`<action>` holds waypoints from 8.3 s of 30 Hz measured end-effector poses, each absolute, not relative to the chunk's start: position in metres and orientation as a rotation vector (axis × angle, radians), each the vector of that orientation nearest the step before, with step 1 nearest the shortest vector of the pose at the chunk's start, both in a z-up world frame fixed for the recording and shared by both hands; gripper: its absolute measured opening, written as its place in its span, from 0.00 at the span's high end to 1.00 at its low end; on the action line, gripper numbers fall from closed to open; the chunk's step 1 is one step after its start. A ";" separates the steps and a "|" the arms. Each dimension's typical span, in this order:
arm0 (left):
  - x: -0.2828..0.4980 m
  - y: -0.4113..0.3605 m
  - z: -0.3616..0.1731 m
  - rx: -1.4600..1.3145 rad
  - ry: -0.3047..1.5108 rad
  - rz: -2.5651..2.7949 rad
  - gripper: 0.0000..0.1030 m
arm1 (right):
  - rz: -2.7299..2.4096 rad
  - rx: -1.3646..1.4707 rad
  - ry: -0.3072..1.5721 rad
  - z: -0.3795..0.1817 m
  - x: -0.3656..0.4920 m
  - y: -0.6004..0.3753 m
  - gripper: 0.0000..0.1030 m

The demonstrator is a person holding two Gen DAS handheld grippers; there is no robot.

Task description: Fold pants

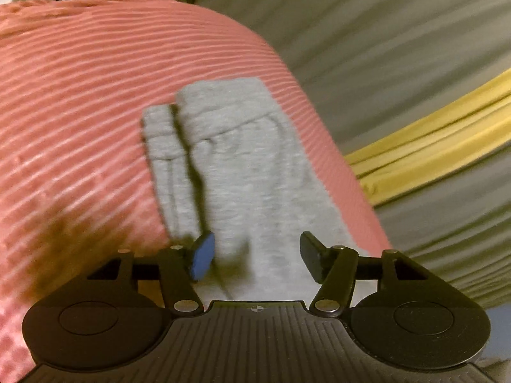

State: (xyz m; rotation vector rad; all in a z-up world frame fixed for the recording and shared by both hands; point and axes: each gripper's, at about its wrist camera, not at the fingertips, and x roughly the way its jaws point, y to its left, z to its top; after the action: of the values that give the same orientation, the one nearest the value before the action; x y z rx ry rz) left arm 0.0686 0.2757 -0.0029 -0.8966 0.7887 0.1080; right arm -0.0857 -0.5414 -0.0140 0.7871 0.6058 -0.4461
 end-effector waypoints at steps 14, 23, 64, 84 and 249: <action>0.099 0.273 -0.025 -0.894 0.844 0.242 0.27 | -0.368 0.840 0.829 -0.055 -0.029 -0.513 0.04; 0.108 0.279 -0.043 -0.964 0.876 0.212 0.87 | -0.397 0.774 0.863 -0.055 -0.019 -0.509 0.04; 0.055 0.161 -0.017 -0.904 0.914 0.135 0.15 | -0.584 0.922 0.658 -0.053 -0.113 -0.563 0.95; 0.071 0.159 -0.021 -0.861 0.868 0.175 0.12 | -0.551 0.870 0.502 -0.018 -0.126 -0.557 0.98; 0.048 0.166 -0.011 -0.529 1.140 0.333 0.09 | -0.522 0.661 0.707 -0.030 -0.091 -0.546 0.07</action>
State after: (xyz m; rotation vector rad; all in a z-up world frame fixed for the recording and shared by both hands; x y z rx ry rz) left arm 0.0481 0.1662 -0.0114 -0.5291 1.1400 0.3332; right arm -0.0910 -0.5462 -0.0297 0.6607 0.7070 -0.5221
